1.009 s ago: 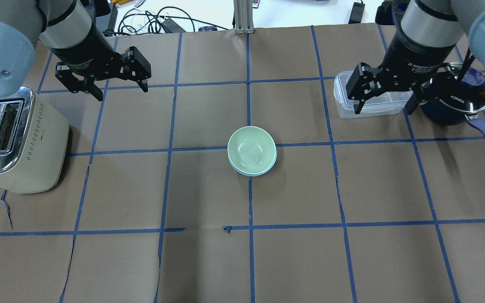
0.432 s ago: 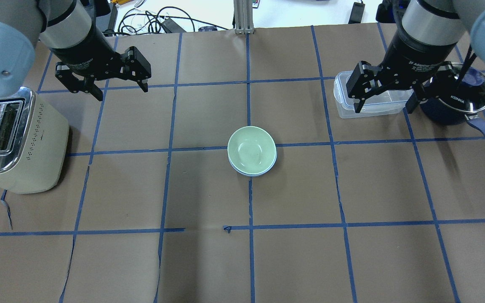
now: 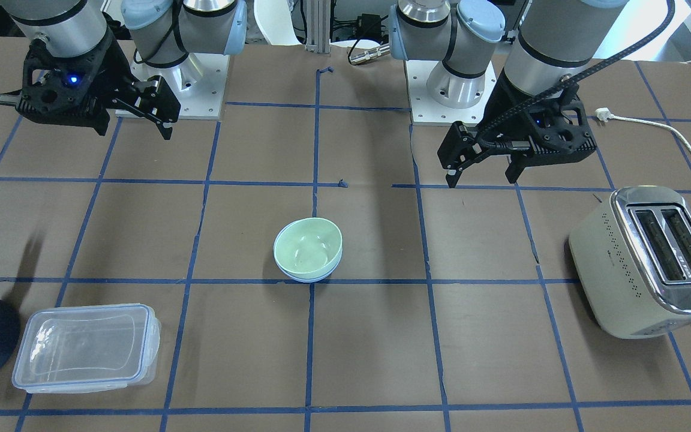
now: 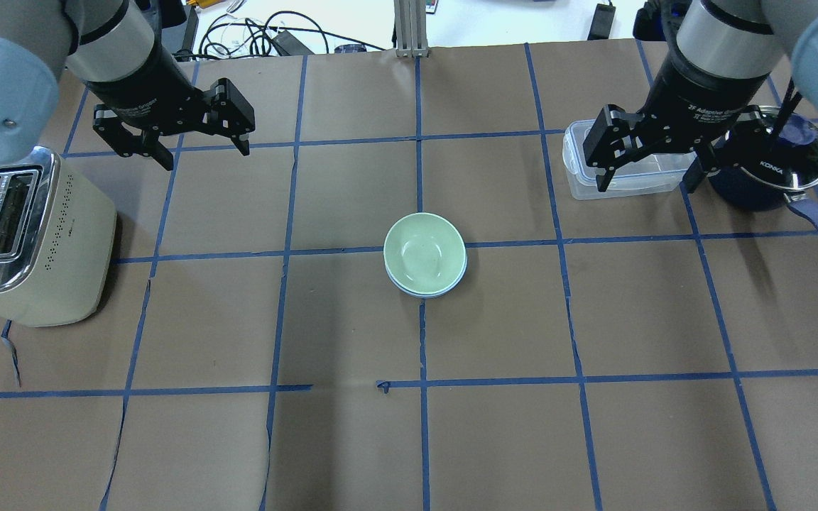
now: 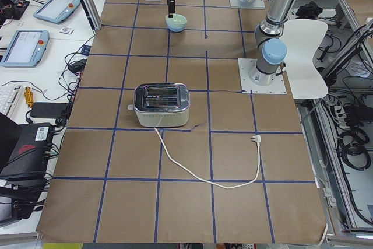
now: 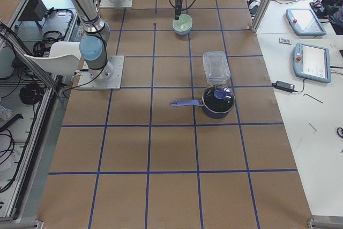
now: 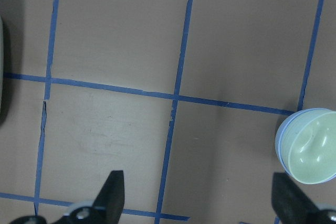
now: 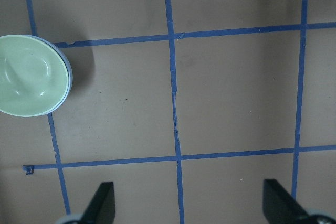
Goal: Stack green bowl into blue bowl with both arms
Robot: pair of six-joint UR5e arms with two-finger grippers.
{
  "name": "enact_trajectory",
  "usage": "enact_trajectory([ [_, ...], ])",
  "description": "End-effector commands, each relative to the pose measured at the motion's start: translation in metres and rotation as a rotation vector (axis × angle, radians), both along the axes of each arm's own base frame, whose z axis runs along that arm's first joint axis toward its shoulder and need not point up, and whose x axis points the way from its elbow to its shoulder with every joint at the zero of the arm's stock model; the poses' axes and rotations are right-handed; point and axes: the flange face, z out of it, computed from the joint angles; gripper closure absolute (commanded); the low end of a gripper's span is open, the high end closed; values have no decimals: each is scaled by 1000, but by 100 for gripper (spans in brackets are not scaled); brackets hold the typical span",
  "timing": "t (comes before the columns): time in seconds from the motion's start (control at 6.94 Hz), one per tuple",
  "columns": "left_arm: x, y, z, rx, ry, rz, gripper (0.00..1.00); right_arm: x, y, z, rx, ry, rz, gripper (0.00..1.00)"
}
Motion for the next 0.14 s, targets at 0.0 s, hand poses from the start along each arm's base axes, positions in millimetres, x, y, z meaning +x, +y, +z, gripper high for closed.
enact_trajectory([
  [0.0, 0, 0, -1, 1, -1, 0, 0, 0, 0, -1, 2, 1, 0, 0],
])
